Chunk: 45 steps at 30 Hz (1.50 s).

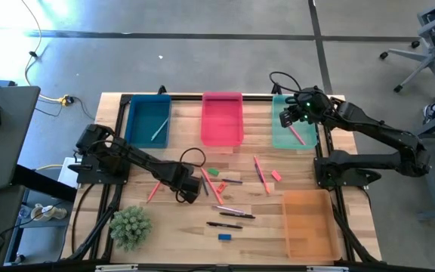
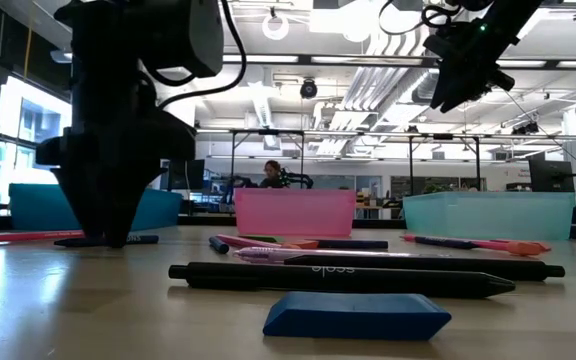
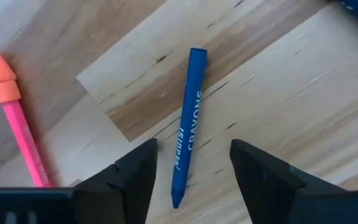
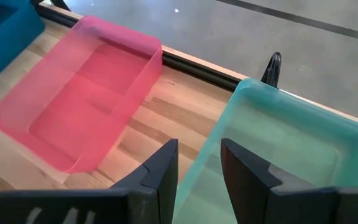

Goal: Sort crayons/erasers/pens/pencils in bins
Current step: Put the blue crayon into the pink bin

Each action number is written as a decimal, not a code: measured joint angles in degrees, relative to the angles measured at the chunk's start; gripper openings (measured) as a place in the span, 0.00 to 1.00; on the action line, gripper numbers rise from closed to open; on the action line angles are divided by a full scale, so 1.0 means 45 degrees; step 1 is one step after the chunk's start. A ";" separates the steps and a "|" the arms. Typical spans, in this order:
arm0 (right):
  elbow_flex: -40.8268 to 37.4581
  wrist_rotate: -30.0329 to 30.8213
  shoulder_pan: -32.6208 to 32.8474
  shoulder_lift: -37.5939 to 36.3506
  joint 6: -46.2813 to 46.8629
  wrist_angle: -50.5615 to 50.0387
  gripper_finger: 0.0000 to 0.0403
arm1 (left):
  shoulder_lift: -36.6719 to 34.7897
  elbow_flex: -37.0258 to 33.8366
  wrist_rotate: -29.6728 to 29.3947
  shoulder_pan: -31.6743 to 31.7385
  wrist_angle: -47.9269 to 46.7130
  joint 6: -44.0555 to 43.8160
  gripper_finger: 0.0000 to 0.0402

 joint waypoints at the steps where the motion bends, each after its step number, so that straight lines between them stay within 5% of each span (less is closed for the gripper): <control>1: 0.0000 -0.0009 0.0004 0.0000 0.0000 -0.0005 0.28 | 0.0005 -0.0002 0.0004 0.0000 0.0011 0.0036 0.45; 17: 0.0000 -0.0639 0.0418 -0.0005 -0.0132 0.0044 0.28 | 0.0019 -0.0026 -0.0151 0.0000 0.0505 0.1365 0.03; 32: 0.0000 -0.0442 0.0840 -0.0005 -0.0131 0.0045 0.28 | -0.0933 -0.0099 0.0321 0.0847 0.1125 0.2956 0.01; 45: -0.0003 -0.0437 0.0840 -0.0010 0.0936 0.0138 0.28 | -0.3726 -0.0042 0.0042 0.3649 0.3111 0.6342 0.01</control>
